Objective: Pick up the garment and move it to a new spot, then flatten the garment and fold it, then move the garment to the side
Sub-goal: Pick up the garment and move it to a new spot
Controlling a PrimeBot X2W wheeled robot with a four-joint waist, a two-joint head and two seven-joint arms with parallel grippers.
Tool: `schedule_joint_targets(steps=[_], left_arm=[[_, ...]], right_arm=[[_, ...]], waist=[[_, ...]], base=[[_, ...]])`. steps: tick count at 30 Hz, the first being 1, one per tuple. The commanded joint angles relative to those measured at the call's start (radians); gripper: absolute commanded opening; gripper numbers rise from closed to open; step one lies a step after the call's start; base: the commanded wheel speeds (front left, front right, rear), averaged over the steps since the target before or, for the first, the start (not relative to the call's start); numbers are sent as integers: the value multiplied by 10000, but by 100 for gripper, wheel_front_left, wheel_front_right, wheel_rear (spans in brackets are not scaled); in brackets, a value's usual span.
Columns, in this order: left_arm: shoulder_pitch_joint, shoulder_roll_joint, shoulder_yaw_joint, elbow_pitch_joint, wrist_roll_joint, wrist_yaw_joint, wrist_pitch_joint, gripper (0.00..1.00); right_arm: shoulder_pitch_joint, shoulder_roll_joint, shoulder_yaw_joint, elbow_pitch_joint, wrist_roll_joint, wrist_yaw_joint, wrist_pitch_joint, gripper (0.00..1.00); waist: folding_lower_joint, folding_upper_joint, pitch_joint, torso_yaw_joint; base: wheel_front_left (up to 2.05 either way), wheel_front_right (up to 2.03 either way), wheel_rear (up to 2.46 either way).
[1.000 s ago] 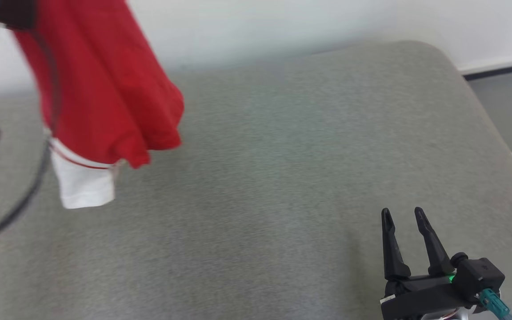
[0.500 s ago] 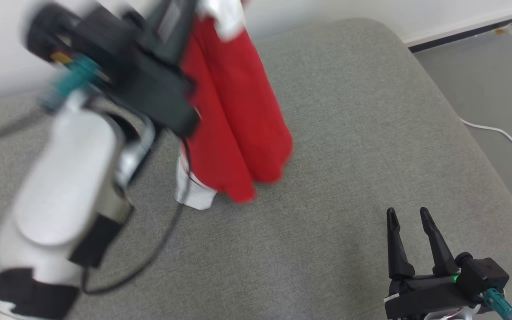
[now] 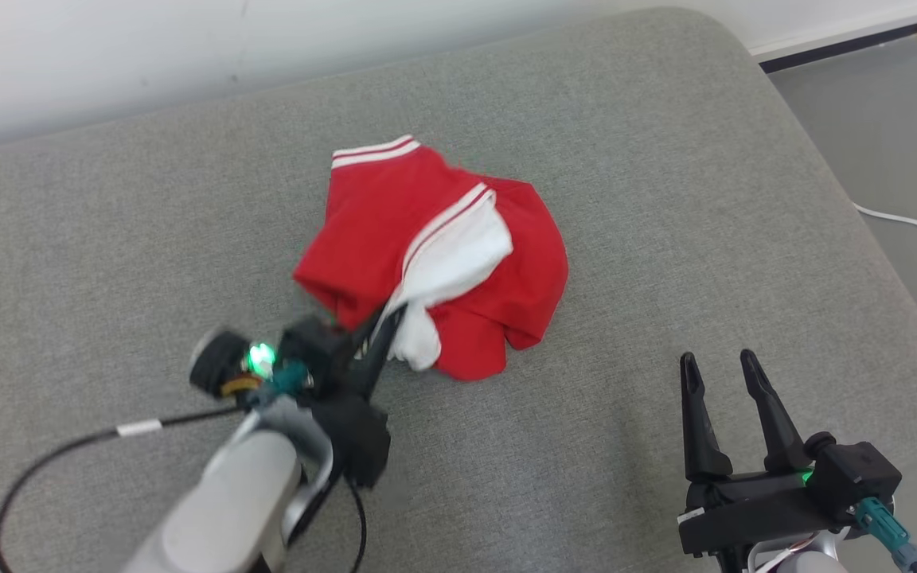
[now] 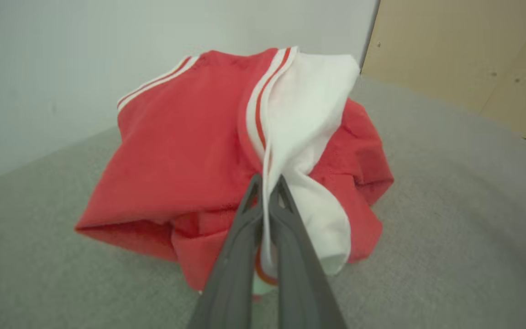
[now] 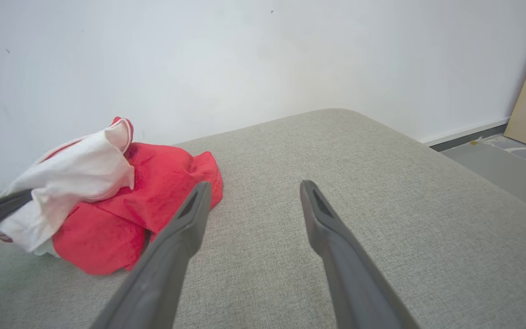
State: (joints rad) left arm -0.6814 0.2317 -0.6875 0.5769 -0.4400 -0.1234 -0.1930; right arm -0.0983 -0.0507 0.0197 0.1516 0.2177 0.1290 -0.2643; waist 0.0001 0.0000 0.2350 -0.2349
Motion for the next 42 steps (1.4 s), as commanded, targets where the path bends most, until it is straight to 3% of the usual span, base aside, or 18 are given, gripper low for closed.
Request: schedule_joint_targets(steps=[1,4,5,6,15,22,28,34,42], left_arm=[[136,-50,-7,154,-75,26,-92,0],[187,-346,-148,929,-1,36,-349,0],[94,-478,-141,1052,28,78,-439,38],[-2,-585,-71,1114,9,104,-527,100],[-555,-905,706,-410,299,239,-721,100],[576,-186,2199,-2074,850,655,-727,100],[2481,257,3998,-3532,1450,1051,-728,100],[4658,-30,5731,-4677,2448,1039,-729,100],[6087,-563,6619,-4945,3324,770,-729,100]], right_arm=[[-5,7,24,11,-101,34,-3,100],[-32,7,80,-1,-227,34,-3,100],[-26,10,86,-24,-304,34,-3,100],[1,8,68,-38,-342,34,-3,100],[289,4,-195,-75,-446,34,-4,100],[397,5,-99,-222,-491,34,-3,100],[600,7,-182,-264,-516,34,-2,100],[763,5,-173,-250,-548,34,-4,100],[742,4,-130,-174,-647,34,-4,100]], waist=[[-1,0,10,13],[-1,0,18,71],[-1,0,-1,124],[-1,0,-24,173],[-1,0,-464,902],[-1,0,-832,1240],[-1,0,-1098,1442],[-1,0,-1295,1783],[-1,0,-1477,2001]], base=[[0,0,0],[0,0,0],[0,0,0],[0,0,0],[0,0,0],[0,0,0],[0,0,0],[0,0,0],[0,0,0]])
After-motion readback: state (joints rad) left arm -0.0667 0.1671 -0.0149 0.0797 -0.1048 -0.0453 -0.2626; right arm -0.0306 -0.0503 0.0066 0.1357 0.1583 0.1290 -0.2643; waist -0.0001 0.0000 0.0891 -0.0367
